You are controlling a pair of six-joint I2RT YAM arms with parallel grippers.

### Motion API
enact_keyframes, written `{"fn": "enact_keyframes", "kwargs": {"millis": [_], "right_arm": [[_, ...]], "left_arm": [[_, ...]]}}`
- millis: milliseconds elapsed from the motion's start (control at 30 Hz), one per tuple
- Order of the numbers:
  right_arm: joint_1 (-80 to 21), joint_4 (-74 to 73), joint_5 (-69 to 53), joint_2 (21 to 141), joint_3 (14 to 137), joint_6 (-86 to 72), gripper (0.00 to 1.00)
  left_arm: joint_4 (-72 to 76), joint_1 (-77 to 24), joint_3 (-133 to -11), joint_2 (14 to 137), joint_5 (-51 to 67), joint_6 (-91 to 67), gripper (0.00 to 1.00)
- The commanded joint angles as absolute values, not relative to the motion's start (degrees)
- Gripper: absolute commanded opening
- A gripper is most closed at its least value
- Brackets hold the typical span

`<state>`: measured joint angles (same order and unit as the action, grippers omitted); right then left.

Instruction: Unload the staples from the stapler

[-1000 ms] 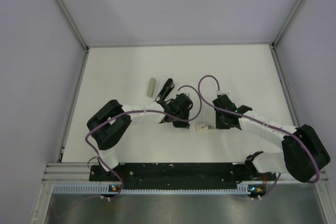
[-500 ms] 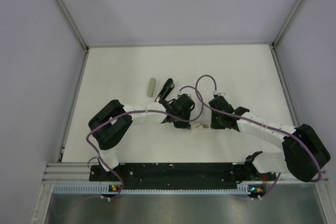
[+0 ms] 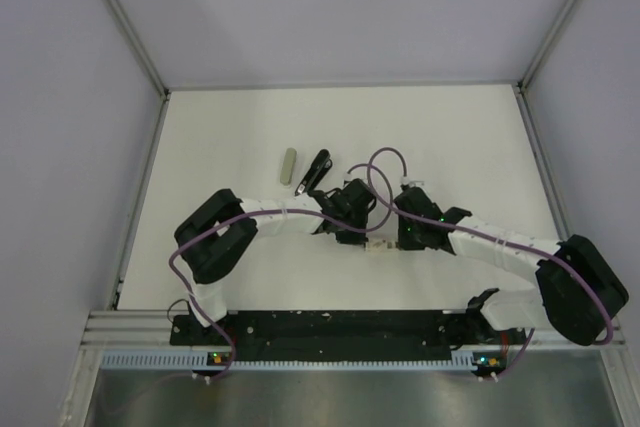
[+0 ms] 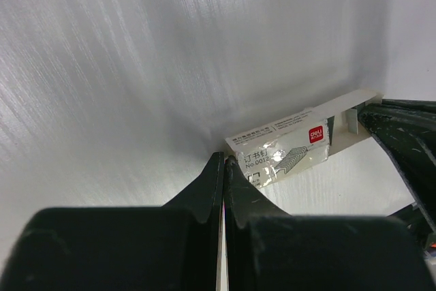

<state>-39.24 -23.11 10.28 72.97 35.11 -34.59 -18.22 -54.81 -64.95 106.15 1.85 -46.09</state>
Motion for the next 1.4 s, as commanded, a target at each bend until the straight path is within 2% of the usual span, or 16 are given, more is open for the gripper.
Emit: {"fn": "enact_keyframes", "kwargs": {"millis": [0,433,767,800,833,1367], "right_arm": [[-40.9,-19.7,8.4,74.0,35.0,-34.5,0.0],[-44.0,-16.7,8.8,78.6,37.7,-37.4,0.0],[-44.1,-19.7,12.0,75.9,38.8,-37.4,0.18],[-44.1,-20.3,12.5,75.7,39.0,-37.4,0.23],[-44.1,-20.7,12.8,75.4,39.3,-37.3,0.24],[-44.1,-24.9,18.3,71.5,40.0,-37.1,0.26]], "left_arm": [[-20.7,-55.3,-66.4,108.0,0.5,-45.2,0.0],[-20.9,-56.1,-67.1,107.9,0.5,-44.8,0.0],[-20.8,-56.1,-66.5,107.8,0.6,-44.6,0.0],[-20.8,-56.1,-66.5,107.8,0.6,-44.6,0.0],[-20.7,-56.1,-66.5,107.8,0.5,-44.5,0.0],[-20.2,-56.1,-66.1,108.2,-0.9,-44.2,0.0]]}}
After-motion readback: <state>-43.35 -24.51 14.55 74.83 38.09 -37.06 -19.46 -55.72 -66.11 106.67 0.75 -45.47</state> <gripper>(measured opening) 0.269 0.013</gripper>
